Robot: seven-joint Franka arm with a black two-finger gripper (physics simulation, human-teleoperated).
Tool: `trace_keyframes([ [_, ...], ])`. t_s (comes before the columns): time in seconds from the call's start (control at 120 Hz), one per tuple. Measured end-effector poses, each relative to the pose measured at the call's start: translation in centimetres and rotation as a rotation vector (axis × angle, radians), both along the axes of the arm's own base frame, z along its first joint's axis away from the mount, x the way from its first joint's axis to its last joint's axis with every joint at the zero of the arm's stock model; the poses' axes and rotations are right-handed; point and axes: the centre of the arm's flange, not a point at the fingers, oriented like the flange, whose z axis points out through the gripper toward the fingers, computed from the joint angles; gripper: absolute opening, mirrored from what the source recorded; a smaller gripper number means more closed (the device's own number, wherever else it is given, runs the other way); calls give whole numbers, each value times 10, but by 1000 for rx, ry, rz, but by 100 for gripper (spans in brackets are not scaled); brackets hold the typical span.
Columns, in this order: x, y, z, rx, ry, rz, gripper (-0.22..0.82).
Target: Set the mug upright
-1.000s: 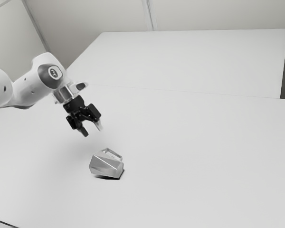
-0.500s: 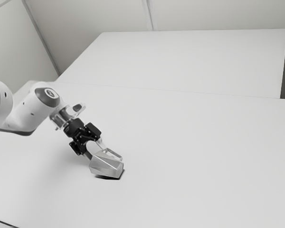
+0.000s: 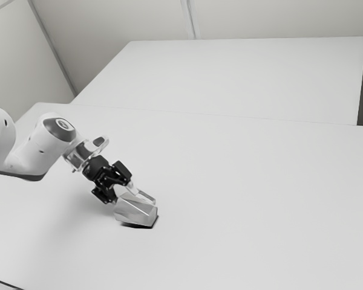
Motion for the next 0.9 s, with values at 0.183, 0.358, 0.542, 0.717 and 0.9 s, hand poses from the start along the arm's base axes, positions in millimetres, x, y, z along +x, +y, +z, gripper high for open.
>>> trace_keyframes([
  [0.183,-2,1,-5,9,13,18,11],
  [0.358,-3,2,-6,20,20,27,-6],
  [0.542,-2,1,-1,24,12,36,-12],
  [0.717,0,0,12,8,-14,49,-16],
  [0.9,2,-2,21,0,-30,54,-17],
])
